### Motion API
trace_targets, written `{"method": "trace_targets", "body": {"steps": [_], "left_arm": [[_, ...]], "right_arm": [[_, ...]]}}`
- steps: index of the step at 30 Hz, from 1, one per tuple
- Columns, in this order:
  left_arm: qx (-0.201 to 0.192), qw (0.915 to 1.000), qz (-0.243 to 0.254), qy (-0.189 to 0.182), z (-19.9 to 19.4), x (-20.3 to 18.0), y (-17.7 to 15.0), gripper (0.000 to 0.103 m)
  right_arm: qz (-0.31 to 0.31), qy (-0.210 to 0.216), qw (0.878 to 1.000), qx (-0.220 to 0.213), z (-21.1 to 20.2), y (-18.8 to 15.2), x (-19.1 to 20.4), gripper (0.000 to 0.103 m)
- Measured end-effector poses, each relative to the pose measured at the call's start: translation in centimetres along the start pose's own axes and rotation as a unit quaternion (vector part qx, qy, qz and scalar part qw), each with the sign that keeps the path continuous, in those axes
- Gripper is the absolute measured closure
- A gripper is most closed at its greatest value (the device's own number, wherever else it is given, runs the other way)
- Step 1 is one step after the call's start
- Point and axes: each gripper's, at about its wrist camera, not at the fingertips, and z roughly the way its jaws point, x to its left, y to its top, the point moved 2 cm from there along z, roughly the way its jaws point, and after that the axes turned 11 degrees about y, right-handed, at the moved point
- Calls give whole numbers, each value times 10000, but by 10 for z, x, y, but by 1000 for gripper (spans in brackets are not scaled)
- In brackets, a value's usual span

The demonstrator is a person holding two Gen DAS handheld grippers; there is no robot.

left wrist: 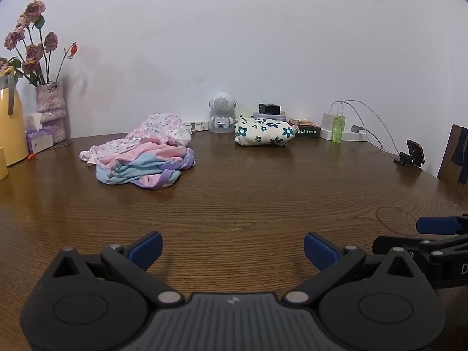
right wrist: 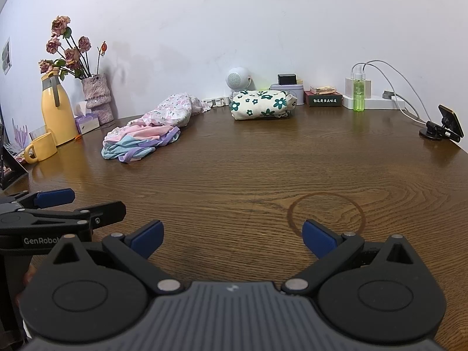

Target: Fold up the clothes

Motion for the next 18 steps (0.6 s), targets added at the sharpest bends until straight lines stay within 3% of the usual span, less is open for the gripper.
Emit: {"method": "trace_targets", "body": {"steps": [18], "left_arm": [[11,10000,-1,4,0,0,0,0]], "right_arm": [[6,8,10000,24,0,0,1,0]]}}
